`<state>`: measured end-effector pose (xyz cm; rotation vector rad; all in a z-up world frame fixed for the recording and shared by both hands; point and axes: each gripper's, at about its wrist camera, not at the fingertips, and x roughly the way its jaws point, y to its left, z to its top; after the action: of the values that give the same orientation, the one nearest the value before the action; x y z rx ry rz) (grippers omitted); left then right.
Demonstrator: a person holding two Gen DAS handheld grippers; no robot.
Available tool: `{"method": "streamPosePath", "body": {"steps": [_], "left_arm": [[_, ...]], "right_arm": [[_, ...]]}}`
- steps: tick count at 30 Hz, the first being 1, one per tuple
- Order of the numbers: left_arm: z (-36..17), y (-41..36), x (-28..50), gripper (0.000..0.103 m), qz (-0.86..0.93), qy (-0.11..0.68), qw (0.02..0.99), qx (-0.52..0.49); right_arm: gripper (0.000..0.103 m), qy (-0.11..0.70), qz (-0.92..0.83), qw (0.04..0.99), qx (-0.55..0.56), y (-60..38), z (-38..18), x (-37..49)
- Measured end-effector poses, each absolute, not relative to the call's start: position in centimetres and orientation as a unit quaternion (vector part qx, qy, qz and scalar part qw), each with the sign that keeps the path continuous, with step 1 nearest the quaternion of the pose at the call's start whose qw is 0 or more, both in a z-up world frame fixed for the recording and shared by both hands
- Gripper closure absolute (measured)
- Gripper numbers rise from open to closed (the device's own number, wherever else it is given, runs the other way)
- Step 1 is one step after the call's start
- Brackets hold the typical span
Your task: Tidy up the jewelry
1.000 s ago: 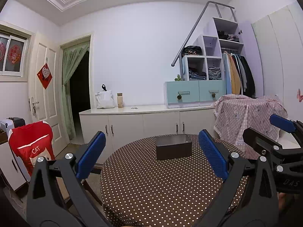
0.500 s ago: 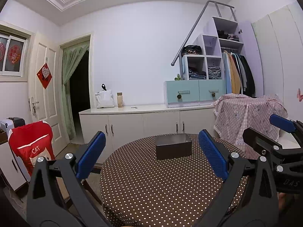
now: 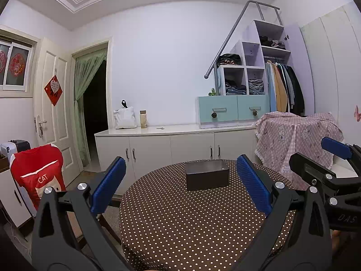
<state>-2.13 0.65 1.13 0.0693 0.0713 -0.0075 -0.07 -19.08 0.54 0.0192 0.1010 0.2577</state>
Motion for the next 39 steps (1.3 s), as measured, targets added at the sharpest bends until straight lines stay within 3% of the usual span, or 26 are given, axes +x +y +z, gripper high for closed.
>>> {"method": "streamPosePath", "body": {"steps": [39], "left_arm": [[0.0, 0.7, -1.1, 0.006, 0.003, 0.052, 0.998, 0.037]], "right_arm": [[0.008, 0.07, 0.124, 0.99, 0.019, -18.0, -1.4, 0.4]]}}
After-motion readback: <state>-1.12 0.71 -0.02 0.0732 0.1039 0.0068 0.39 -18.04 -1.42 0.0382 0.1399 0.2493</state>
